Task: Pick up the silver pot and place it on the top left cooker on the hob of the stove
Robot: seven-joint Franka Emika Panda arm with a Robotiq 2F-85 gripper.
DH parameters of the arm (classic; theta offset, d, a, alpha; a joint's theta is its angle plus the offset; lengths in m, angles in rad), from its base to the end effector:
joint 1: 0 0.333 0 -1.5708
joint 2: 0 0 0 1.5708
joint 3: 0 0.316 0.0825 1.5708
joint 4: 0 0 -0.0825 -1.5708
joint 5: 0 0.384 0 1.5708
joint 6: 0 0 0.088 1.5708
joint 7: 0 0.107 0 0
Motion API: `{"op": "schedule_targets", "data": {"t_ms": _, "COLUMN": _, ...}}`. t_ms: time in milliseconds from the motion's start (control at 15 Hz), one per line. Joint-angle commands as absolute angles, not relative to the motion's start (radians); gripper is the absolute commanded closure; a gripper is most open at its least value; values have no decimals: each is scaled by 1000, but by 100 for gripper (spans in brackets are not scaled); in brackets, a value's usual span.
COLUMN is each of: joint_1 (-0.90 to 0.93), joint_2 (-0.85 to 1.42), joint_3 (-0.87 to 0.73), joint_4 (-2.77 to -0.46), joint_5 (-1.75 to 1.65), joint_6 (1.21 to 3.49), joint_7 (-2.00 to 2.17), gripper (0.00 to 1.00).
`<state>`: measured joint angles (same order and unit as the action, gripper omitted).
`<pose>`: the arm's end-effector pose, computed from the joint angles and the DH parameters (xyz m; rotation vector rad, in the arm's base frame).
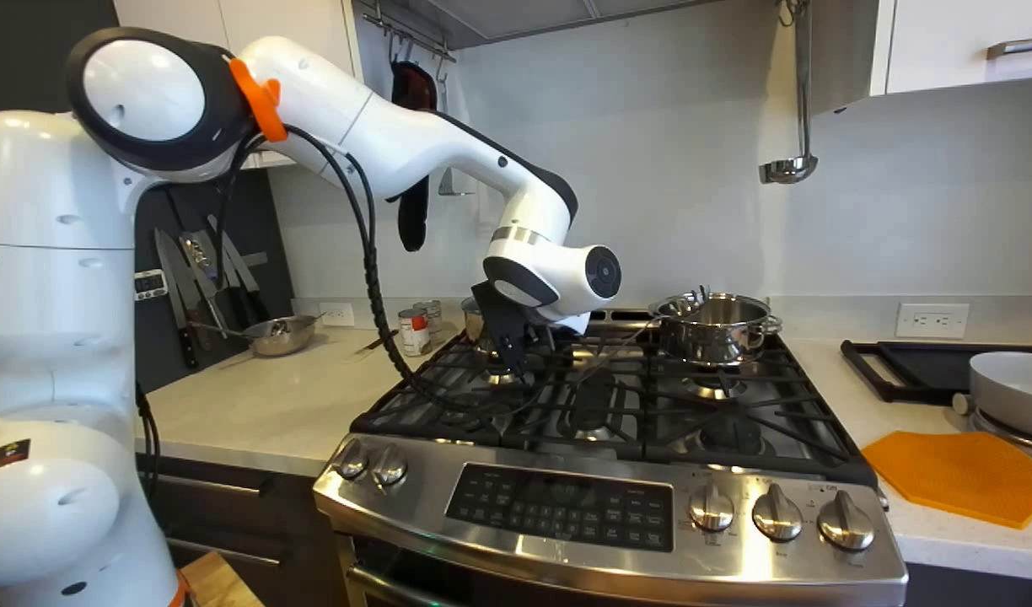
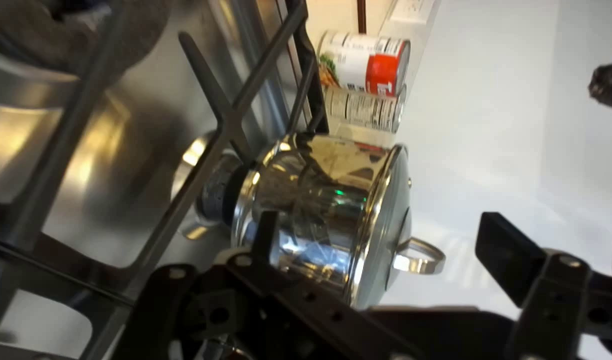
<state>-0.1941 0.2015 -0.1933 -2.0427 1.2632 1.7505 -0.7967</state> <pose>0.5529 -0.1298 0.3627 -1.9652 0.1880 -0.3141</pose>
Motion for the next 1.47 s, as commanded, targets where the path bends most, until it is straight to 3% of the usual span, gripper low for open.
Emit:
{"op": "schedule_targets", "data": {"t_ms": 0, "joint_1": -206, "joint_2": 101, "joint_3": -209, "joint_4": -2138, "joint_5": 1096, "joint_6": 1695, "joint_7": -793, "gripper": 0}}
{"op": "schedule_targets", "data": {"t_ms": 400, "joint_1": -160, "joint_2": -180, "joint_3": -166, "joint_4": -2334, "joint_5": 893, "joint_6": 1970, "joint_7": -682, "gripper": 0}}
{"op": "schedule_targets", "data": {"t_ms": 800, "joint_1": -99, "joint_2": -420, "joint_3": 2, "joint_4": -2441, "joint_5": 695, "joint_6": 2318, "joint_7": -313, "gripper": 0}}
{"op": "schedule_targets", "data": {"t_ms": 1400, "joint_1": -38, "joint_2": -379, "joint_3": -65, "joint_4": -2397, "joint_5": 686, "joint_6": 2302, "joint_7": -322, "gripper": 0}}
